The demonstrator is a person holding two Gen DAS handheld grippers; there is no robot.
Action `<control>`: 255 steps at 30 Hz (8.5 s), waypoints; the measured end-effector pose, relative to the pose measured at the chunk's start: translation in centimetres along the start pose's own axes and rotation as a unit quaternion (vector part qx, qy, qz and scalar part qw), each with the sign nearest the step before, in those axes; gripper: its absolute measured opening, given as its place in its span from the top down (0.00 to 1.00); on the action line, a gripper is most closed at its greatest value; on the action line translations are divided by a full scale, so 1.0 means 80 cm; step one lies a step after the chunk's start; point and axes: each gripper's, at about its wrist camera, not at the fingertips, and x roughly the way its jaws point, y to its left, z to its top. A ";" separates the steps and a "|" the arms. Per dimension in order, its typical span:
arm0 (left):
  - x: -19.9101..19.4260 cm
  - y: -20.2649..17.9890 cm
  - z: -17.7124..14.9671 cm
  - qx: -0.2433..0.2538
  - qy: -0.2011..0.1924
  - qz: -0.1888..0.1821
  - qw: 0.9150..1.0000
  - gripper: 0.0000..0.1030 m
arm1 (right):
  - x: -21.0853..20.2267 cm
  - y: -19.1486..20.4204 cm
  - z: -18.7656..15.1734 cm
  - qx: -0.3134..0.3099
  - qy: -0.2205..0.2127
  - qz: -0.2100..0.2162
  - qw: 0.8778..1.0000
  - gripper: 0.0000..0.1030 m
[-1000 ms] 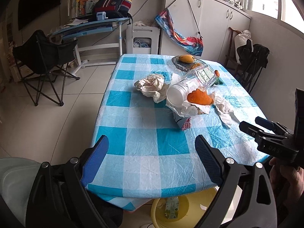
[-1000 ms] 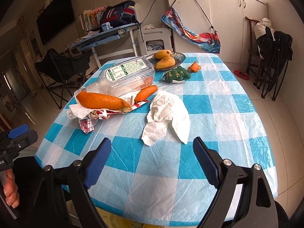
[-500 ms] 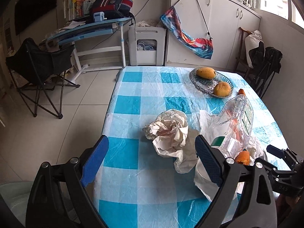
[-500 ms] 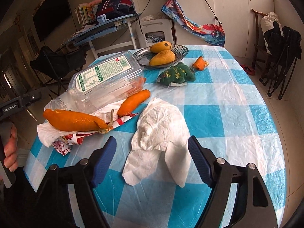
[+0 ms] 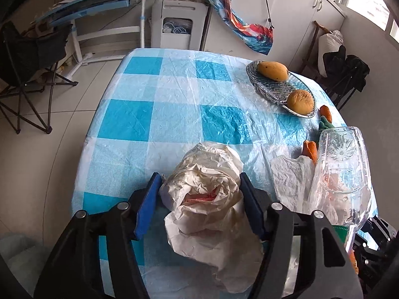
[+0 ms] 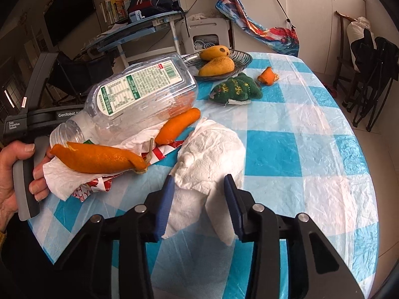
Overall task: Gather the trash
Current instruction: 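Grasp the orange carrot with the right gripper while the left gripper grasps the white plastic bag, then lift the carrot with the right gripper and drop it into the yellow basin, then drop the white plastic bag into the basin with the left gripper, then move both tools over the table toward the clear bottle and white tissue, then grasp the clear plastic bottle with the left gripper while the right gripper grasps the white tissue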
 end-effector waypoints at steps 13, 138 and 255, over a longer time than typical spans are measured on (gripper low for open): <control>-0.096 0.032 -0.083 -0.058 -0.030 -0.015 0.998 0.59 | -0.023 -0.012 -0.016 0.038 -0.012 0.029 0.999 0.91; -0.246 -0.039 -0.301 -0.025 -0.119 0.033 0.992 0.17 | -0.159 0.053 -0.157 0.073 -0.066 0.041 0.994 0.28; -0.210 -0.005 -0.108 -0.084 -0.109 -0.130 0.982 0.47 | -0.066 -0.045 -0.019 0.060 -0.064 0.015 0.996 0.89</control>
